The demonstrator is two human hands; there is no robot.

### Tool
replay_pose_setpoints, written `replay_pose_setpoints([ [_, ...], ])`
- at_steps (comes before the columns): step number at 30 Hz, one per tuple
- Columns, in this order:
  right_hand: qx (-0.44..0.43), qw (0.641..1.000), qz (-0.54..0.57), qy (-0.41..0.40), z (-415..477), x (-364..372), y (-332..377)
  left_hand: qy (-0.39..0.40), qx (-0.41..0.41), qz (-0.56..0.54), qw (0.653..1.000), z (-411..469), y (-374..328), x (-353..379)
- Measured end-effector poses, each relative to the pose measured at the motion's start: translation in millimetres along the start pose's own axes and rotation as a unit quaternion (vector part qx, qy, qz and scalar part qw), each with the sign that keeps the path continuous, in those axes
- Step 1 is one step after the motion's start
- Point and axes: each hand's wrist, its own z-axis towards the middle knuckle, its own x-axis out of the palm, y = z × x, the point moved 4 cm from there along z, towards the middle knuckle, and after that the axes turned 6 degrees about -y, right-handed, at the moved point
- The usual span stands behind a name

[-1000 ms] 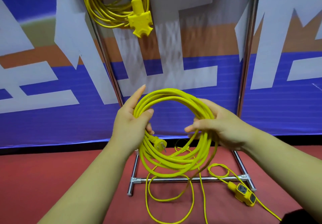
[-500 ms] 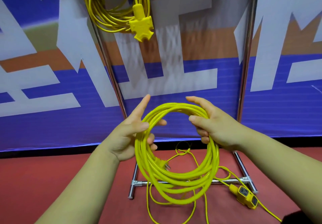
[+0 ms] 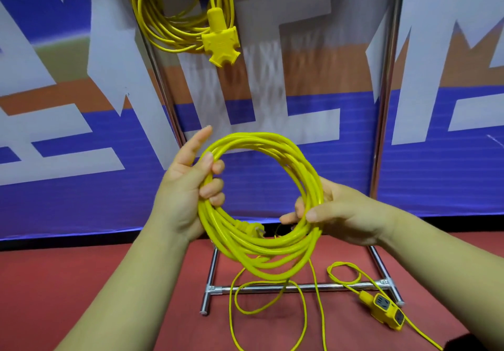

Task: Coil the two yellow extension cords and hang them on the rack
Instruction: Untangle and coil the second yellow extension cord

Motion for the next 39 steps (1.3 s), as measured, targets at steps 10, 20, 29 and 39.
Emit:
replay_pose_setpoints([
  [10, -0.142, 0.965, 0.065, -0.208, 11.5, 4.7, 27.5, 0.006, -0.034, -0.024, 0.999, 0.5, 13.1, -8.8],
  [20, -0.139, 0.974, -0.046, -0.176, 5.1, 7.3, 32.3, 0.044, -0.077, 0.148, 0.985, -2.2, 19.9, -16.7],
  [29, -0.134, 0.974, -0.112, -0.146, 0.2, 7.6, 40.0, -0.116, 0.074, 0.194, 0.971, -5.7, 12.8, -14.2],
  [39, -0.133, 0.976, -0.101, -0.137, 3.4, -0.1, 33.3, 0.139, -0.131, -0.103, 0.976, -18.8, 11.0, 7.9],
])
